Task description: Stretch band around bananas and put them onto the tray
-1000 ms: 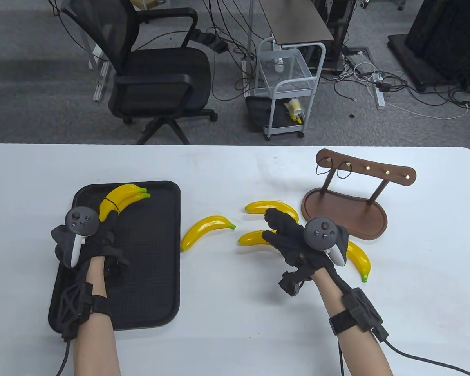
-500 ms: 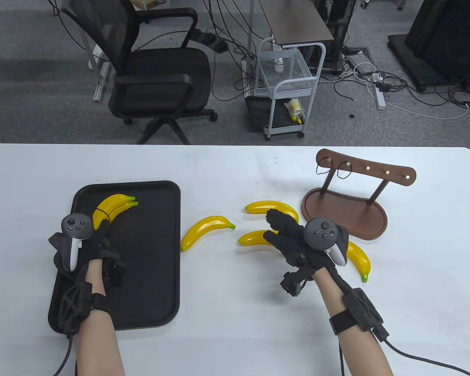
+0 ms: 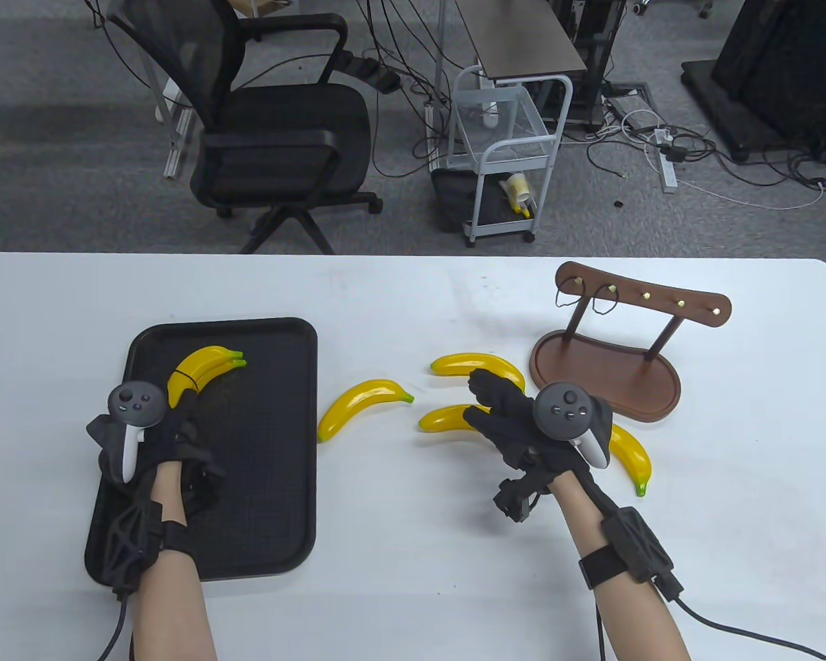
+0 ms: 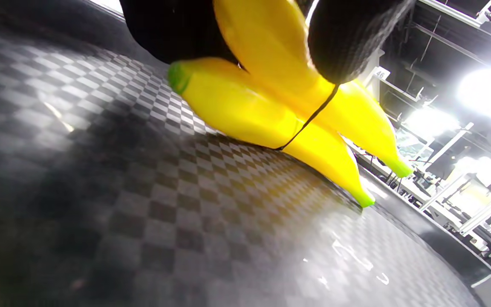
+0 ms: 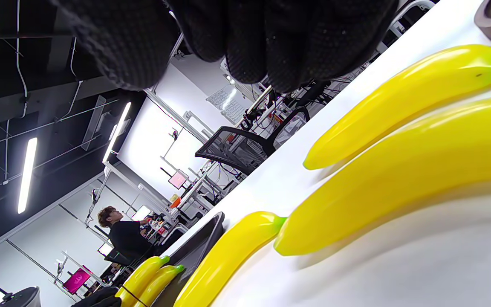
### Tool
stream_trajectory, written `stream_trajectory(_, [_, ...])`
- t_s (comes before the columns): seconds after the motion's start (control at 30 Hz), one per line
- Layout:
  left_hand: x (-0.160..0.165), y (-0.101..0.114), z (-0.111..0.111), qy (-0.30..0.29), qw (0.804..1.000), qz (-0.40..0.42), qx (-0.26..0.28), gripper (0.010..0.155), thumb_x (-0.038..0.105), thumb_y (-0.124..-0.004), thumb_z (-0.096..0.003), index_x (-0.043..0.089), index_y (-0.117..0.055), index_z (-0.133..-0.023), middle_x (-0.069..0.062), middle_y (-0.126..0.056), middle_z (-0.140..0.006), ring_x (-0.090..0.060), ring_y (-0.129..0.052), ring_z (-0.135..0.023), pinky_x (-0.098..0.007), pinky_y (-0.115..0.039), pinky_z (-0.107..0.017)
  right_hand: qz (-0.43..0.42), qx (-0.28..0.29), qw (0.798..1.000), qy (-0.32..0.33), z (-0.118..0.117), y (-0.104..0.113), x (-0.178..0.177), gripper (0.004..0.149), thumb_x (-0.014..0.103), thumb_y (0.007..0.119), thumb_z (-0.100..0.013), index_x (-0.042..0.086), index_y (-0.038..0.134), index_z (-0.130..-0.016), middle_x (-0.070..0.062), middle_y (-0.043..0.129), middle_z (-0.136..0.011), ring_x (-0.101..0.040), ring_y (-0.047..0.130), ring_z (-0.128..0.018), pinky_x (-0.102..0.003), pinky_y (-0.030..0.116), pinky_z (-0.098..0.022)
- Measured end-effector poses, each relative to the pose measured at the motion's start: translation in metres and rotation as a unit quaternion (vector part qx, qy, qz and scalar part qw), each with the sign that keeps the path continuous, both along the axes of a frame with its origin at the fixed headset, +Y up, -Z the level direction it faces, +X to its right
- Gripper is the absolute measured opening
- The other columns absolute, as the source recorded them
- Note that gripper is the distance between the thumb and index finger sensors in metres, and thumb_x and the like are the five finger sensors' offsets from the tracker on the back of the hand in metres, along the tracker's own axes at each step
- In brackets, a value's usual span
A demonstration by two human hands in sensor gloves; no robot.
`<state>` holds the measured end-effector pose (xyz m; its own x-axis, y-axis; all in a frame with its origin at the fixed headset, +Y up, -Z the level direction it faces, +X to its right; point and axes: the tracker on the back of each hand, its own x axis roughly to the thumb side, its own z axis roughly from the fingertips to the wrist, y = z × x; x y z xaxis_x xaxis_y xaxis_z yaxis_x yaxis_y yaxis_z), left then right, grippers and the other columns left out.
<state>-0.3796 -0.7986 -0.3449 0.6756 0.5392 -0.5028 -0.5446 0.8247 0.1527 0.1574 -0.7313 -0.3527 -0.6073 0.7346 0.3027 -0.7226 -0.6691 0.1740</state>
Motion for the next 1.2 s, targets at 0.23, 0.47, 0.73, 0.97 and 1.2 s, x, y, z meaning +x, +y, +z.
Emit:
stream_trajectory(0.23, [-0.003,0.009,0.004,-0.001,1.000,0.006,0.012,0.067,0.047,-0.070,-0.0641,0.024,-0.037,-0.117,-0.006,-0.050,-0.124,-0.038,-0.063,-0.112,-0.055,-0.055,-0.082,0.001,0.001,1.000,-0.001,-0.001,-0.001,0.000,0.066,0.039,0.075,-0.056,0.008,0.052,-0.110,-0.020,0.063,-0.109,-0.044,0.073,-0.093,-0.055,0.070,-0.062])
stream_trajectory(0.47, [0.002,0.038,0.008,-0.037,0.998,0.010,0.050,0.065,0.048,-0.069,-0.0641,0.025,-0.039,-0.117,-0.005,-0.050,-0.124,-0.038,-0.061,-0.113,-0.056,-0.054,-0.082,0.003,0.000,1.000,-0.003,-0.001,-0.001,0.002,0.066,0.040,0.075,-0.056,0.008,0.052,-0.110,-0.020,0.063,-0.109,-0.045,0.073,-0.093,-0.055,0.070,-0.063])
stream_trajectory(0.73, [0.034,0.081,0.009,-0.097,0.989,0.002,0.112,0.063,0.049,-0.068,-0.0639,0.025,-0.042,-0.117,-0.004,-0.052,-0.125,-0.038,-0.062,-0.113,-0.056,-0.054,-0.082,-0.007,0.002,1.000,-0.008,-0.001,0.002,0.007,0.067,0.040,0.075,-0.056,0.008,0.052,-0.110,-0.020,0.063,-0.109,-0.045,0.072,-0.094,-0.056,0.070,-0.063])
stream_trajectory(0.97, [0.081,0.112,0.014,-0.172,0.970,0.020,0.171,0.064,0.050,-0.068,-0.0639,0.025,-0.043,-0.117,-0.005,-0.052,-0.125,-0.038,-0.062,-0.113,-0.056,-0.054,-0.082,0.000,0.007,1.000,-0.013,-0.002,0.003,0.010,0.067,0.040,0.075,-0.056,0.008,0.052,-0.110,-0.020,0.063,-0.109,-0.045,0.072,-0.094,-0.056,0.069,-0.063])
stream_trajectory(1.2, [0.127,0.126,0.020,-0.242,0.947,0.056,0.205,0.063,0.050,-0.068,-0.0640,0.025,-0.044,-0.117,-0.005,-0.052,-0.125,-0.038,-0.062,-0.113,-0.056,-0.054,-0.082,0.007,0.012,1.000,-0.018,-0.003,0.004,0.013,0.066,0.040,0.075,-0.056,0.009,0.052,-0.110,-0.021,0.063,-0.109,-0.046,0.072,-0.094,-0.056,0.069,-0.063])
